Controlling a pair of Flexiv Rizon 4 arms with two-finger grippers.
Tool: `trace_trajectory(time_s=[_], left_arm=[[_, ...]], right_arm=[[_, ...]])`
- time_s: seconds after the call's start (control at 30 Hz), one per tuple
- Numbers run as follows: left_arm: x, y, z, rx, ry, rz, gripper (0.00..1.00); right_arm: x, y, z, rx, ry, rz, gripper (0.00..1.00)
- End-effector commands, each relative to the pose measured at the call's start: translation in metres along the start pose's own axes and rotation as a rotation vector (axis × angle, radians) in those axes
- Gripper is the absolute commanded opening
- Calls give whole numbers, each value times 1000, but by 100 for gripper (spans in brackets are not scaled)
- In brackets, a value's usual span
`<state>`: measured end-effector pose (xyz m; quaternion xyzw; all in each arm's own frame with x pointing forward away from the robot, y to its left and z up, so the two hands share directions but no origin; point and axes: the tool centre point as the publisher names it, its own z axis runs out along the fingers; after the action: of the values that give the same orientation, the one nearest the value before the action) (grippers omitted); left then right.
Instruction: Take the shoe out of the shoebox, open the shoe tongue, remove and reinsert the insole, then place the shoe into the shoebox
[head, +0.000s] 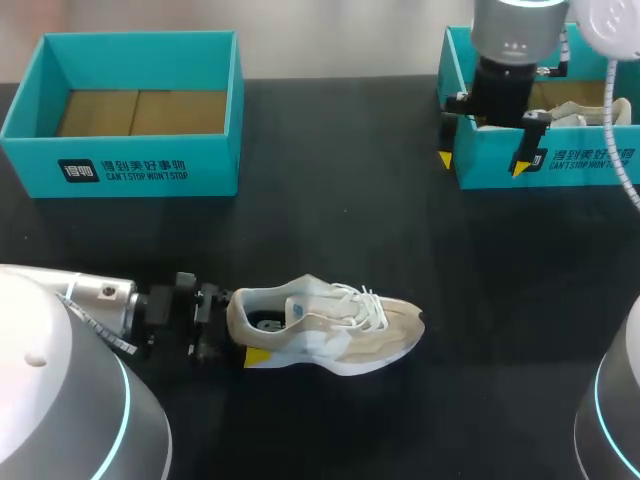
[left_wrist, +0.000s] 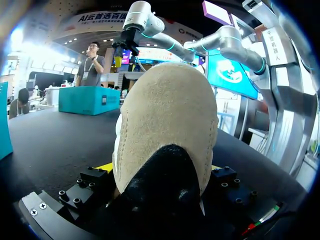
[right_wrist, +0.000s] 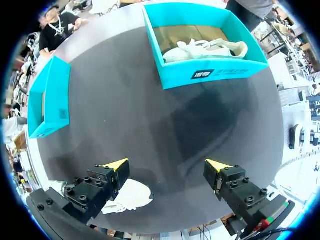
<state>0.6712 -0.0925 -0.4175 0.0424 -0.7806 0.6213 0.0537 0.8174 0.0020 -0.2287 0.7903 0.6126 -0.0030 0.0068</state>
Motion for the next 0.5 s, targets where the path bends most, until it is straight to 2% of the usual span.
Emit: trace_trajectory(time_s=[0.03,0.07,0.17,0.33,0.5], left_arm=[[0,3,1,1,-1,0,0],[0,3,1,1,-1,0,0],[0,3,1,1,-1,0,0],[0,3,1,1,-1,0,0],[0,3,1,1,-1,0,0]], right_arm=[[-3,-2,1,-5,10,0,100],[-3,-2,1,-5,10,0,100],[35,-20,12,-17,-37,-7,100],[83,-58,21,-39,0,-47,100],[115,-90,28,-44,1,-52,100]])
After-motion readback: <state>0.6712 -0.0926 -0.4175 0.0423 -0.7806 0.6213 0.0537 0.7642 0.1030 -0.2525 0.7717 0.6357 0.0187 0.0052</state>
